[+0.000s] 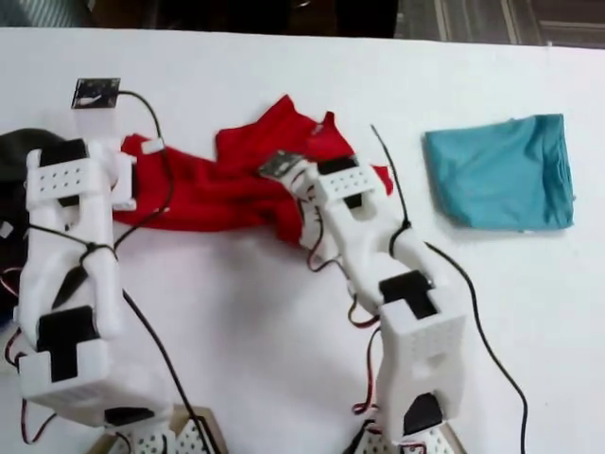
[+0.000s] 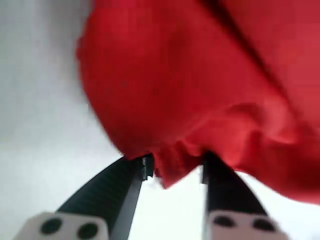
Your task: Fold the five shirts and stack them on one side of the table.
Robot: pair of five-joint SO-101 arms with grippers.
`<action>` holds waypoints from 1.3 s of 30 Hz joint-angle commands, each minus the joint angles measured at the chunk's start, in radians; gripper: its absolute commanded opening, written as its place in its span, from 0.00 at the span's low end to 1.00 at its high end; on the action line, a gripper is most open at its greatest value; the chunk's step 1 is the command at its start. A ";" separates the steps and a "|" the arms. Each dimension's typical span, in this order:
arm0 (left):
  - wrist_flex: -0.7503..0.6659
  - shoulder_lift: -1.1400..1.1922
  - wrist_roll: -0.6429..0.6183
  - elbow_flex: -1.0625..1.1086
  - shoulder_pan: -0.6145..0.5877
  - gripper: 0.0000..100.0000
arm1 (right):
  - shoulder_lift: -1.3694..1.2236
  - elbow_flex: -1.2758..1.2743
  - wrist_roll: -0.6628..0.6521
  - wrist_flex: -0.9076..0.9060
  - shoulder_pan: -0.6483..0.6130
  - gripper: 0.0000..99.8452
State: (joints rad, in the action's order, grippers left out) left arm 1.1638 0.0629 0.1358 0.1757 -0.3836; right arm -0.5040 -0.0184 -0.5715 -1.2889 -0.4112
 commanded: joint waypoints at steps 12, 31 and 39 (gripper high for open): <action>-0.014 -0.028 0.002 -0.041 0.006 0.03 | 0.355 0.011 -0.012 -0.116 0.013 0.02; 0.483 -0.037 0.000 -0.631 0.104 0.03 | 0.820 0.017 -0.008 0.056 0.229 0.02; 0.617 -0.038 0.000 -0.958 0.100 0.03 | 0.992 0.017 -0.008 0.173 0.297 0.02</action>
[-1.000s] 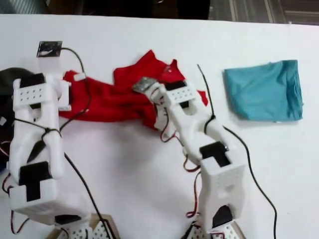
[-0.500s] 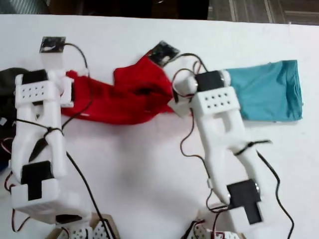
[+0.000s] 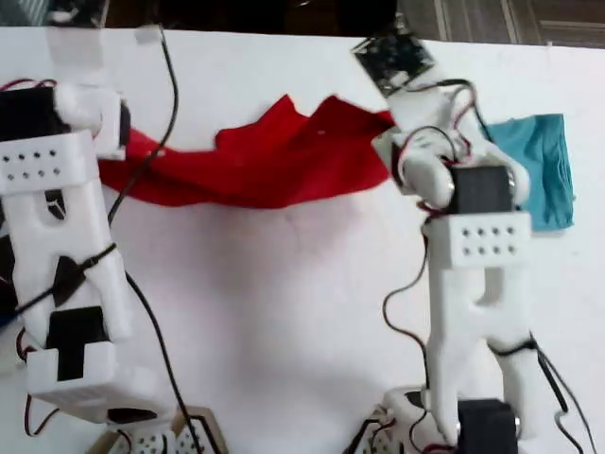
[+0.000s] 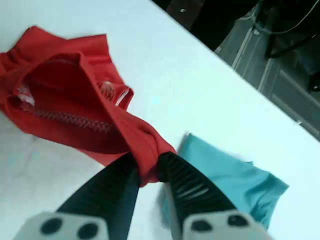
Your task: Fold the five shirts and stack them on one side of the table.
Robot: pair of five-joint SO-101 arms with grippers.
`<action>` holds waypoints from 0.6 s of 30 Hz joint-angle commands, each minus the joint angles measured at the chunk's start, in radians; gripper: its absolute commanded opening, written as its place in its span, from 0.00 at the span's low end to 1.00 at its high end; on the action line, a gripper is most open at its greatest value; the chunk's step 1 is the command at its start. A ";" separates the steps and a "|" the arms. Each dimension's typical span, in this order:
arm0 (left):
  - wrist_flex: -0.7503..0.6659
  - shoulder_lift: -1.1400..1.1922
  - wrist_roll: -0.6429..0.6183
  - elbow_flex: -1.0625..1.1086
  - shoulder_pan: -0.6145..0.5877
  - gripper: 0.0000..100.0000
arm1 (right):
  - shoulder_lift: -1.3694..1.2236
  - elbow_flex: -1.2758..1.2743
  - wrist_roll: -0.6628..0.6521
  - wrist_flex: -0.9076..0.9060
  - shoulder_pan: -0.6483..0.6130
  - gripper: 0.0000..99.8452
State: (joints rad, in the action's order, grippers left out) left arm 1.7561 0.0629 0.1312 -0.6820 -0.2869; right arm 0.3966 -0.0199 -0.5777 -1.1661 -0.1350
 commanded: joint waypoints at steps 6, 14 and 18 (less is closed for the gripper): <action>0.028 -0.104 -0.051 -0.163 0.003 0.03 | 0.243 0.018 0.005 0.102 0.019 0.02; 0.029 -0.388 -0.054 -0.162 -0.029 0.03 | 0.489 0.018 0.032 0.117 0.082 0.02; 0.029 -0.485 -0.052 -0.082 -0.046 0.03 | 0.581 0.017 0.026 0.117 0.120 0.02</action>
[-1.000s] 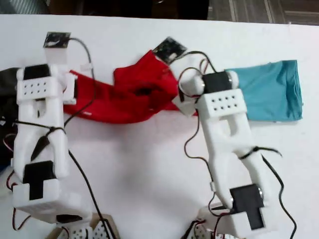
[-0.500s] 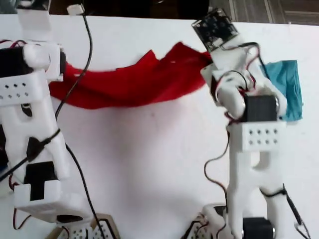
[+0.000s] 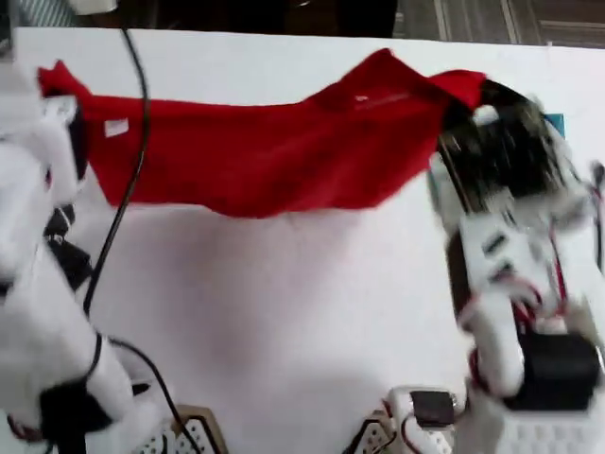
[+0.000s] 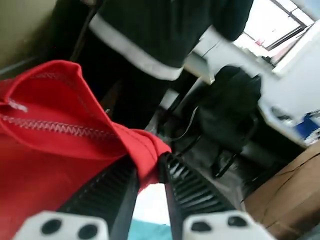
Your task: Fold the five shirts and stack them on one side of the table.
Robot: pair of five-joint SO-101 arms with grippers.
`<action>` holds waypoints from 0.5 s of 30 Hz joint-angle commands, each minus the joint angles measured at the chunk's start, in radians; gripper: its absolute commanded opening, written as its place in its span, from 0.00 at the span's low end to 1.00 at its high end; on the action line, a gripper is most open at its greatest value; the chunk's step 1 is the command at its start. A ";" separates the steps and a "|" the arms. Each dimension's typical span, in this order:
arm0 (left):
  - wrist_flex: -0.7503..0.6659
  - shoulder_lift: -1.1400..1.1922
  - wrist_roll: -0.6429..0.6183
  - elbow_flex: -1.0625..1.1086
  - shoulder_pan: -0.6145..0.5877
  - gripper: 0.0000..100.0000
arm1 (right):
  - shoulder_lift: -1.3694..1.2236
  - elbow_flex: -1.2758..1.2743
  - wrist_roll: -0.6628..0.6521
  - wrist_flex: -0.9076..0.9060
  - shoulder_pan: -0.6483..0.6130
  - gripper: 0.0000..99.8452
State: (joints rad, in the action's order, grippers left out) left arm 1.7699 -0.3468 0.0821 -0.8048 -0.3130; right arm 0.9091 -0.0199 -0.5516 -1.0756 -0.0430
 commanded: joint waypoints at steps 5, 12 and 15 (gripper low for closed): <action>0.006 -0.155 -0.002 0.354 -0.029 0.03 | 0.120 0.012 -0.002 -0.039 0.025 0.02; -0.025 -0.338 0.012 0.536 -0.066 0.03 | 0.202 0.018 0.003 -0.145 0.025 0.02; -0.028 -0.425 0.051 0.621 -0.068 0.03 | 0.278 0.018 0.006 -0.189 0.025 0.02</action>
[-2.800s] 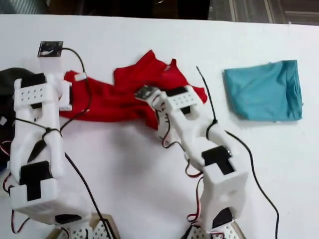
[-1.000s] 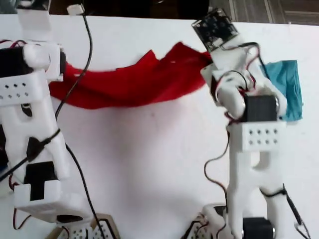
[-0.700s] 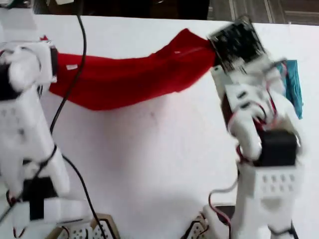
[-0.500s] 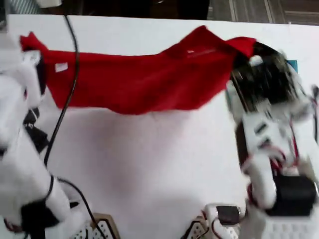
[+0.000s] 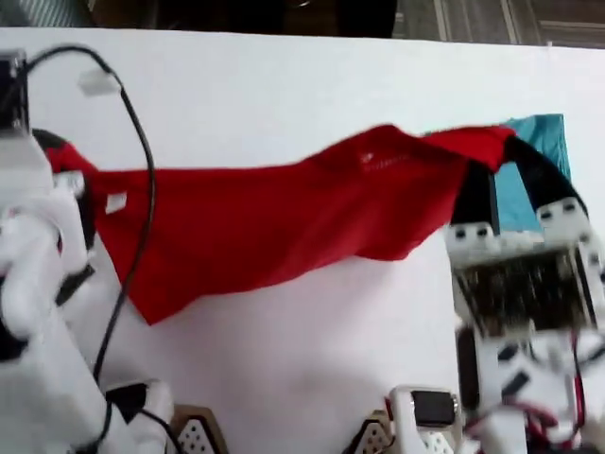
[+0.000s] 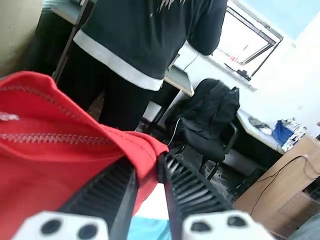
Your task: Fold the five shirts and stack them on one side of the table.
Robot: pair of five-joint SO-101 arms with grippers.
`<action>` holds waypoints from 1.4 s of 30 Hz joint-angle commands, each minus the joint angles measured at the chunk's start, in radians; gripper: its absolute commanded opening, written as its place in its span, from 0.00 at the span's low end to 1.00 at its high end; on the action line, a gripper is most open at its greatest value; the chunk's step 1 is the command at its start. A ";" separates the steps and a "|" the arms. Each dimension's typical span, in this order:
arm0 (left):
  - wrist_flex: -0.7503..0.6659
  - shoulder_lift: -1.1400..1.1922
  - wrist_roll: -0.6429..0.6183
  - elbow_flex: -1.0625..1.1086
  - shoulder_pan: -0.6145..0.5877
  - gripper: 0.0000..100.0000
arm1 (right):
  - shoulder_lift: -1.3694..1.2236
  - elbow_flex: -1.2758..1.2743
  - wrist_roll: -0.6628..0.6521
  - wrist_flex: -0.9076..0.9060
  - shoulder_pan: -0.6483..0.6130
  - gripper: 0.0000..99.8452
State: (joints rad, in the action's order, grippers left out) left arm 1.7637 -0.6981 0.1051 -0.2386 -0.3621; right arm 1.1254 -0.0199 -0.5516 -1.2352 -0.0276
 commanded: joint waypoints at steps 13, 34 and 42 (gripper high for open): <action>-0.144 -0.347 0.032 0.246 -0.018 0.03 | 0.186 0.061 0.040 -0.058 0.016 0.02; -0.204 -0.551 0.025 0.124 -0.018 0.03 | 0.162 0.330 0.046 0.033 0.018 0.02; -0.181 -0.555 0.026 0.197 -0.018 0.03 | 0.110 0.331 0.049 0.031 0.016 0.02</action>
State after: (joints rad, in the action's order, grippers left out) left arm 1.5827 -1.2520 0.1343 -0.0545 -0.3713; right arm 1.2774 0.3023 -0.5132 -1.2229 -0.0230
